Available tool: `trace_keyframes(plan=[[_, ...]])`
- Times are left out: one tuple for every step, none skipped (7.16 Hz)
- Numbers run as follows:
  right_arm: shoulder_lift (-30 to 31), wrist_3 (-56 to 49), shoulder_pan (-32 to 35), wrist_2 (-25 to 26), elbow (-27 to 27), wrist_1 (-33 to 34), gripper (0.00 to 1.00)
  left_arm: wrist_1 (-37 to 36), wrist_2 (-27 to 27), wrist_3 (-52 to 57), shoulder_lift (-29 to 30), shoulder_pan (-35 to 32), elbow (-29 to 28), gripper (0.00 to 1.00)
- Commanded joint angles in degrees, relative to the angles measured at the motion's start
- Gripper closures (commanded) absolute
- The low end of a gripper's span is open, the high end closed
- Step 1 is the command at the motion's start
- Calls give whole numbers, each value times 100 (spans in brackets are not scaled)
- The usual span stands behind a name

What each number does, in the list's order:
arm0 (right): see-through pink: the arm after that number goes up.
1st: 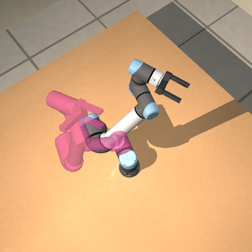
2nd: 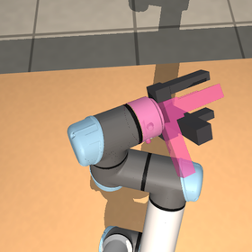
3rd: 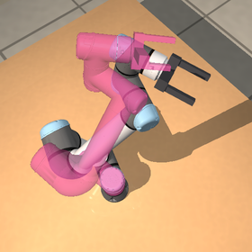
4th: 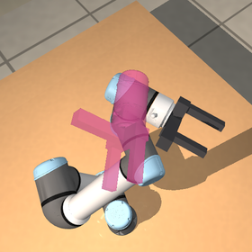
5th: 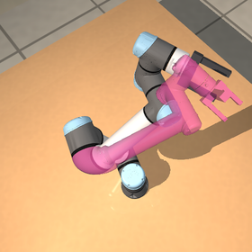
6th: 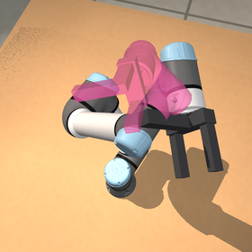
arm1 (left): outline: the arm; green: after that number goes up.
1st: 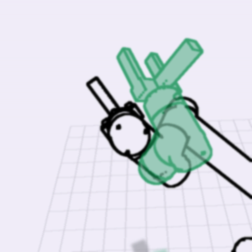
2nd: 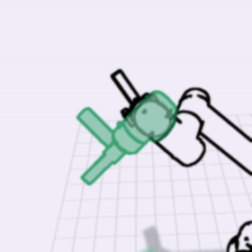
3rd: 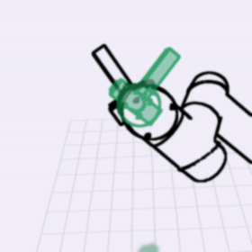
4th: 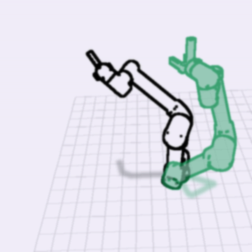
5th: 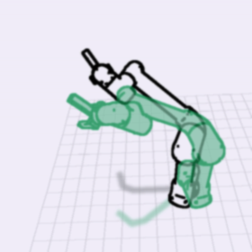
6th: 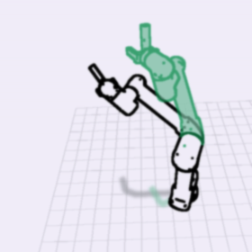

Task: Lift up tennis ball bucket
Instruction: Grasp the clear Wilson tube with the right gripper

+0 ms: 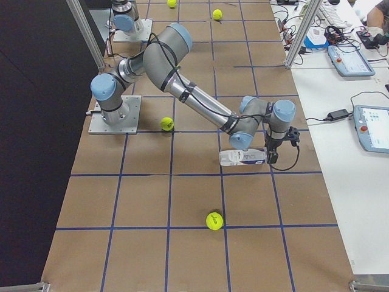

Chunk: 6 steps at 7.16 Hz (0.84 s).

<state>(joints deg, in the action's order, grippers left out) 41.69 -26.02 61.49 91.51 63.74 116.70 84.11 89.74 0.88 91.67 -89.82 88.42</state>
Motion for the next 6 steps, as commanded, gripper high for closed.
trace_keyframes(plan=[[23,-43,-14,-11,42,-122,0,0,0,0,0,0,0,0],[40,-113,-14,-11,85,-200,14,0,0,0,0,0,0,0],[75,-122,-23,7,94,-383,44,0,0,0,0,0,0,0],[180,-175,-23,33,60,-385,65,0,0,-9,0,0,0,0],[433,-192,3,33,103,-429,65,0,0,0,0,0,0,0],[801,-332,264,68,121,-481,71,0,0,-9,0,0,0,0]])
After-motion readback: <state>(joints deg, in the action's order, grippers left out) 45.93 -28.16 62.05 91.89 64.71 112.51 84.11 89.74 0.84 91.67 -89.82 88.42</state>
